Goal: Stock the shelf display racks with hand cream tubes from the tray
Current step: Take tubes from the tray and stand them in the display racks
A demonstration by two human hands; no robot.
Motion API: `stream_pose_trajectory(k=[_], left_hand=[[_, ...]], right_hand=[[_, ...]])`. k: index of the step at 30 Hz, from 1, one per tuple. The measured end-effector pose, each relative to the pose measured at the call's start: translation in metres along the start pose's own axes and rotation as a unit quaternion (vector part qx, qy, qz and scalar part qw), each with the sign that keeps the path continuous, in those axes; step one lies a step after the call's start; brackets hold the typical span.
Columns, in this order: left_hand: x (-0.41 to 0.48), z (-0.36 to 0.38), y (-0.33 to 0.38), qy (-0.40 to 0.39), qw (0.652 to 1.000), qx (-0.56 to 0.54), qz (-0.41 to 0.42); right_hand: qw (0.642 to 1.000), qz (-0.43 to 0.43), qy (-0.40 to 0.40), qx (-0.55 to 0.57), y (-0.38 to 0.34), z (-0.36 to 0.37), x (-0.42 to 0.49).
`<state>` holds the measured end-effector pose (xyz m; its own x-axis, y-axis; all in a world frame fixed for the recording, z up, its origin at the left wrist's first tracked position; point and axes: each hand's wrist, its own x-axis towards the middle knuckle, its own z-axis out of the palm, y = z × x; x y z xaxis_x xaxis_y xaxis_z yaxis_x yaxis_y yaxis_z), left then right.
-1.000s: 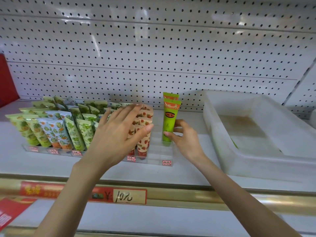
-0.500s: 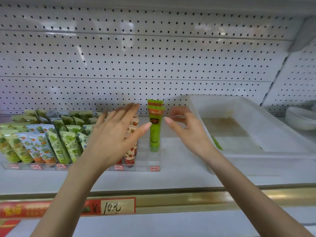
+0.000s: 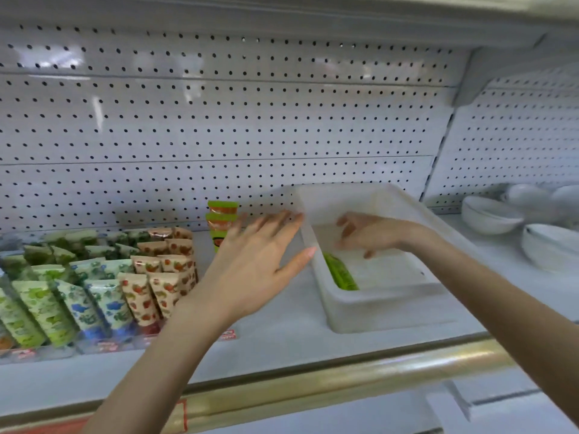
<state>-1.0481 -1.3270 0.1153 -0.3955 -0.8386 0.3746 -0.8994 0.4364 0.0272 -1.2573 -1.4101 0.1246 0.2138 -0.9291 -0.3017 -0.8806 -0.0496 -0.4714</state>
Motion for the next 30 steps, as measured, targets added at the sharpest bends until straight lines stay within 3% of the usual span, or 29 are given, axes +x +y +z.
stream_pose_trajectory(k=[4, 9, 15, 19, 23, 26, 30], left_hand=[[0.014, 0.013, 0.009, -0.031, 0.999, 0.015, 0.0], [0.021, 0.022, 0.013, -0.054, 0.998, 0.013, 0.003], [0.029, 0.023, 0.014, -0.041, 0.999, -0.034, -0.01], [0.036, 0.025, 0.014, -0.036, 0.996, -0.076, -0.034], [0.045, 0.027, 0.014, -0.011, 0.992, -0.118, -0.051], [0.055, 0.03, 0.014, -0.022, 0.976, -0.2, -0.086], [0.073, 0.035, 0.015, -0.013, 0.942, -0.314, -0.12]], right_hand=[[0.984, 0.076, -0.155, -0.051, 0.005, 0.014, 0.019], [0.971, 0.077, -0.206, -0.093, 0.008, 0.021, 0.03], [0.97, 0.067, -0.151, -0.182, 0.02, 0.022, 0.036], [0.978, 0.039, -0.02, -0.201, 0.031, 0.006, 0.04], [0.987, -0.035, 0.151, 0.036, 0.031, -0.01, 0.041], [0.948, -0.129, 0.237, 0.167, 0.025, -0.015, 0.039], [0.879, -0.237, 0.246, 0.333, 0.012, -0.015, 0.028]])
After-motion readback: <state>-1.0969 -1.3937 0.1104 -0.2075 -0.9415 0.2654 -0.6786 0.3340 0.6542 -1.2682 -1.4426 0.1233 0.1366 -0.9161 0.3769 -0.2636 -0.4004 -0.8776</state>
